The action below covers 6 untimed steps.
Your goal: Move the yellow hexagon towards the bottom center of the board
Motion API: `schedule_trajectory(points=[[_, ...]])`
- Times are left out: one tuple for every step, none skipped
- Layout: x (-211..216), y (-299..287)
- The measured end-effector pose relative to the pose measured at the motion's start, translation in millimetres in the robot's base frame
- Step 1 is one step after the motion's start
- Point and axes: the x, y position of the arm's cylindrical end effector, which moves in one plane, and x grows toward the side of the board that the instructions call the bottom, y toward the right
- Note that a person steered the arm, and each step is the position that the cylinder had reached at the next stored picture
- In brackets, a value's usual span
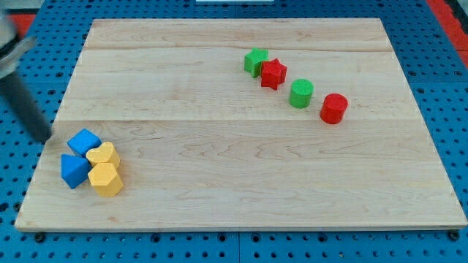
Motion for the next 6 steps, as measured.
schedule_trajectory(points=[[23.6, 1.1], [59.3, 26.9], [75.3, 54.9], [58.2, 127.1], [37.2, 188.7], [48.1, 223.6]])
